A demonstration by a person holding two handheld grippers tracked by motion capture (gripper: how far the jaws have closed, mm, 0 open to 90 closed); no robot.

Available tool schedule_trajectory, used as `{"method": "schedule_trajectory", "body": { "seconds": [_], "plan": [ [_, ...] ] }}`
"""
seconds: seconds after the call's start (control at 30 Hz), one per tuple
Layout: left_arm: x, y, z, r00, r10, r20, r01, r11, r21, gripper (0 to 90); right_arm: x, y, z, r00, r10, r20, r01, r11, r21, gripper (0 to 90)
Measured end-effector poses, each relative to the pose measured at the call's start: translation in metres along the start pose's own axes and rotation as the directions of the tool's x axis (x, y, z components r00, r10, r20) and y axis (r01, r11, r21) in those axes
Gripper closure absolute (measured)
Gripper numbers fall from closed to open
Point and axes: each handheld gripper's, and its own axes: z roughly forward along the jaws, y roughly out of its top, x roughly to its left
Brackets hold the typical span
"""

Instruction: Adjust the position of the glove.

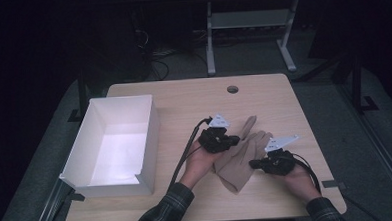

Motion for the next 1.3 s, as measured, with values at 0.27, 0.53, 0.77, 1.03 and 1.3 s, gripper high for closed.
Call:
{"method": "schedule_trajectory", "body": {
  "seconds": [0.27, 0.53, 0.77, 1.03, 1.3],
  "plan": [
    [-0.013, -0.002, 0.008, 0.9992, 0.019, 0.034, -0.020, 0.9997, 0.015, 86.5, 0.000, 0.000, 0.001, 1.0000, 0.008, 0.005, -0.008, 1.000, 0.002, 90.0],
    [-0.025, -0.005, 0.018, 0.9971, 0.016, 0.075, -0.018, 0.9993, 0.031, 86.4, 0.000, 0.000, 0.001, 0.9999, 0.014, 0.003, -0.013, 1.000, -0.004, 90.0],
    [-0.025, -0.007, 0.017, 0.9960, 0.003, 0.089, -0.005, 0.9996, 0.027, 83.4, 0.000, 0.000, -0.001, 1.0000, 0.008, 0.002, -0.008, 1.000, 0.002, 88.1],
    [-0.027, -0.003, 0.008, 0.9909, -0.008, 0.134, 0.007, 0.9999, 0.013, 84.3, -0.010, -0.003, -0.021, 0.9991, 0.032, 0.029, -0.031, 0.999, -0.028, 86.9],
    [-0.031, -0.011, 0.015, 0.9889, -0.009, 0.148, 0.003, 0.9992, 0.040, 88.9, -0.024, -0.015, -0.049, 0.9878, 0.064, 0.142, -0.056, 0.997, -0.060, 67.7]
  ]
}}
